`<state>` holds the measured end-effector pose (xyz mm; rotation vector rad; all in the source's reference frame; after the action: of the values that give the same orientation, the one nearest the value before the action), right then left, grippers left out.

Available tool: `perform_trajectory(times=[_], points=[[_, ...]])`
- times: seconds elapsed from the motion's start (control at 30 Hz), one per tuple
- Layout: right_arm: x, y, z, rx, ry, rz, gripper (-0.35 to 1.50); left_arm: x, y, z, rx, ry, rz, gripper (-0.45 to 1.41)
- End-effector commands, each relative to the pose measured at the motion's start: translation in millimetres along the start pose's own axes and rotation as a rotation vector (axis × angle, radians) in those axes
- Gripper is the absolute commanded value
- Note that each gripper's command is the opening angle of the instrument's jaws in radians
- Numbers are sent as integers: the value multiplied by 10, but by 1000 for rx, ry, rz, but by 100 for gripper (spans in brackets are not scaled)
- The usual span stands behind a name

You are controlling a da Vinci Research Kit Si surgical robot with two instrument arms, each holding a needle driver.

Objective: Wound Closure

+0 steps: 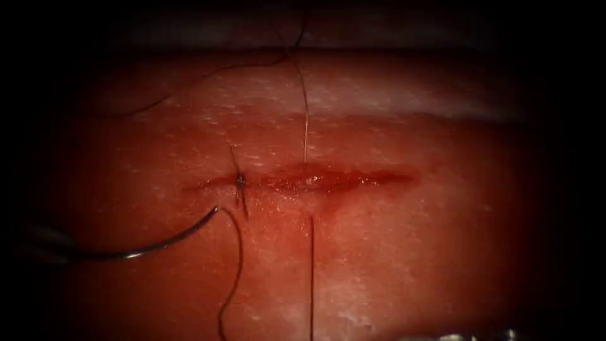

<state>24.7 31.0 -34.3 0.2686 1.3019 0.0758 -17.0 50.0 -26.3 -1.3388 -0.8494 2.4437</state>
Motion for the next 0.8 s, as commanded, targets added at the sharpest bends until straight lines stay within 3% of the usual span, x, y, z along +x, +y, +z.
perform_trajectory(times=[0.03,0.07,0.13,0.2,0.33,0.57,0.8], points=[[6,7,6,-18,23,-4,-35,-4,-5,7,-1,0,4,-35],[8,12,2,-68,19,0,20,-6,-5,7,0,0,4,-35],[6,29,-13,-213,-14,2,113,-8,-5,8,-2,-2,7,-35],[-4,48,-26,-326,-38,15,140,-9,-6,9,-1,-2,8,-35],[-25,67,-43,-424,-63,27,148,-11,-6,7,-3,-2,9,-35],[-46,78,-59,-436,-56,47,148,-21,-13,-9,-15,-5,6,-35],[-84,87,-35,-445,-61,12,141,-26,-14,-16,-7,-4,2,-35]])
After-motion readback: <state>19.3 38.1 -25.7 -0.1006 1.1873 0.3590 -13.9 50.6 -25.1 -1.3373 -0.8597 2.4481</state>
